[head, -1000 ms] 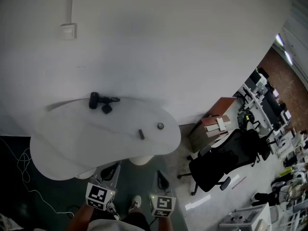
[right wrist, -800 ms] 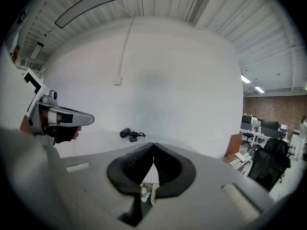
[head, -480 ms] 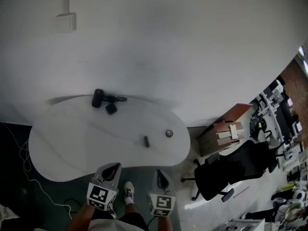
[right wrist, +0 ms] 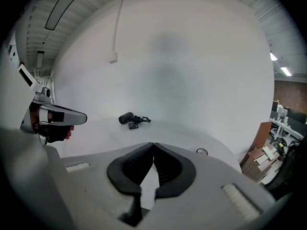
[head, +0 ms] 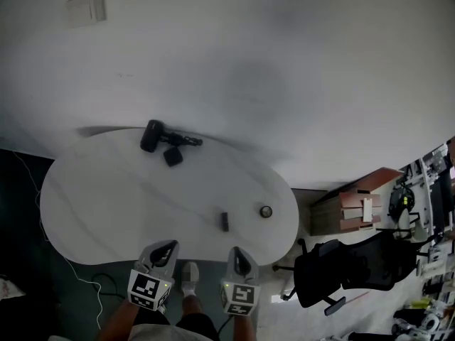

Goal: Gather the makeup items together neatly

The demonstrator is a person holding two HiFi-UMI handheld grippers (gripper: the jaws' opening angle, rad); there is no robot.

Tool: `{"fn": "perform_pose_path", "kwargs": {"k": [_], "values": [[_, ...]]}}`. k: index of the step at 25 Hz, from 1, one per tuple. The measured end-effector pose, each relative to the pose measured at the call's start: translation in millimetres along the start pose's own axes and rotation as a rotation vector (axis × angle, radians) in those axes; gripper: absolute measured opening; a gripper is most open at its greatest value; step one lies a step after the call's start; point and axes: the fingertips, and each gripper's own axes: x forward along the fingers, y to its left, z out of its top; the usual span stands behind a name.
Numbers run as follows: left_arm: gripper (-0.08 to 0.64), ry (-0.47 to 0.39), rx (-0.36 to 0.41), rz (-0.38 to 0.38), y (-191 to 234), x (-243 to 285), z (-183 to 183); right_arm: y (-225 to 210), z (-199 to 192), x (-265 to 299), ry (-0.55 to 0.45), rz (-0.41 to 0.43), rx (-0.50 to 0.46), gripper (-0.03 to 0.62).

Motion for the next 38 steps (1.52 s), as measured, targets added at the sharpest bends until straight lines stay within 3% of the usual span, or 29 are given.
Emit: {"fn": "perform_pose_path", "kwargs": {"k": [4, 6, 10, 28, 31, 38], "values": [[0.011, 0.049, -0.028, 0.026, 9.5, 22.1, -15.0, -7.8, -18.2, 37.6, 0.064, 0.036, 0.003, 0.005], [0.011, 0.068, -0.043, 0.042, 14.7, 30.3, -21.2, -9.4, -27.6, 55.6, 0.101, 0.059, 0.01, 0.112], [0.011, 0.095, -0.067, 0.084, 26.7, 41.5, -32.3, -10.5, -47.3, 88.2, 0.173, 0.098, -0.007, 0.158], [0.011, 0.176, -0.134, 0.181, 53.8, 58.8, -69.1, -7.5, -88.8, 152.0, 0.32, 0.162, -0.047, 0.159], [0.011, 0.182, -0.143, 0.185, 53.8, 60.3, -73.4, -7.1, -92.1, 154.8, 0.341, 0.174, -0.062, 0.101], [0.011, 0.16, -0.144, 0.222, 59.0, 50.7, -65.5, 1.0, -82.0, 154.5, 0.319, 0.196, -0.052, 0.098]]}}
